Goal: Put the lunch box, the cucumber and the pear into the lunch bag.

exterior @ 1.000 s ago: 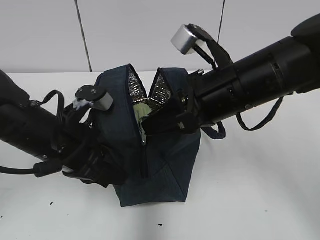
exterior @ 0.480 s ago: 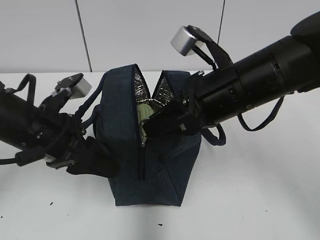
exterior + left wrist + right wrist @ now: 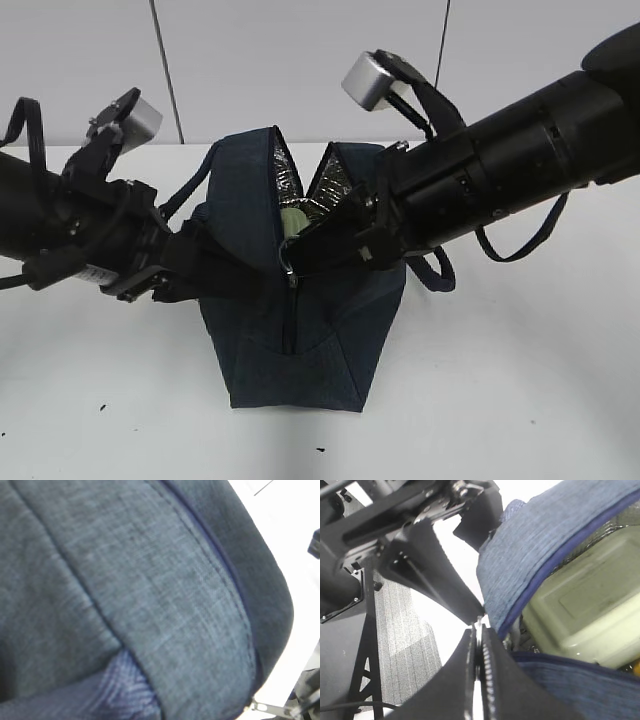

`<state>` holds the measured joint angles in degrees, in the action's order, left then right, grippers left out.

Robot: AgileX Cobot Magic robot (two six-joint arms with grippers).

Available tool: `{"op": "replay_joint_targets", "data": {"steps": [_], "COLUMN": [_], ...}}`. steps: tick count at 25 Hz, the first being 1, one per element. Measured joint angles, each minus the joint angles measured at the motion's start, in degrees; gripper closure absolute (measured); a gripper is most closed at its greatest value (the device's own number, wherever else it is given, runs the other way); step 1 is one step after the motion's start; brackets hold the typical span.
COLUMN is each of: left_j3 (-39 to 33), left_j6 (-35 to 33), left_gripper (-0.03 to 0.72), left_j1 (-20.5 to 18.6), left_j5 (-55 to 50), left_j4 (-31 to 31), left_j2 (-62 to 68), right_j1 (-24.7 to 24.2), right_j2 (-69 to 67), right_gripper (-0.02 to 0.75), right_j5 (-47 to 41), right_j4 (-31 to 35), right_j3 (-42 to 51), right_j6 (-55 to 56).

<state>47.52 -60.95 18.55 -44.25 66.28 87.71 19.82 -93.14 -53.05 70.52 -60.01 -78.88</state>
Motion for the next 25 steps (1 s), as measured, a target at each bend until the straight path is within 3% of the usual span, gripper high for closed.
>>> {"op": "replay_joint_targets", "data": {"steps": [4,10,12,25], "left_j3": [0.0,0.0,0.0,0.1], "left_j6": [0.0,0.0,0.0,0.0], "left_gripper": [0.309,0.639,0.687,0.701], "left_j1": [1.3,1.7,1.7,1.7], "left_j5": [2.5,2.6,2.1,1.2], "left_j4": [0.8,0.5,0.0,-1.8], "left_j2": [0.1,0.1,0.1,0.1], "right_j1": [0.0,0.0,0.0,0.0], "right_j2": [0.0,0.0,0.0,0.0], "right_gripper": [0.732,0.732,0.732,0.732], "right_j5": [0.0,0.9,1.3,1.5], "right_j4": [0.0,0.0,0.0,0.0], "right_j3": [0.0,0.0,0.0,-1.6], "right_j6": [0.0,0.0,0.0,0.0]}}
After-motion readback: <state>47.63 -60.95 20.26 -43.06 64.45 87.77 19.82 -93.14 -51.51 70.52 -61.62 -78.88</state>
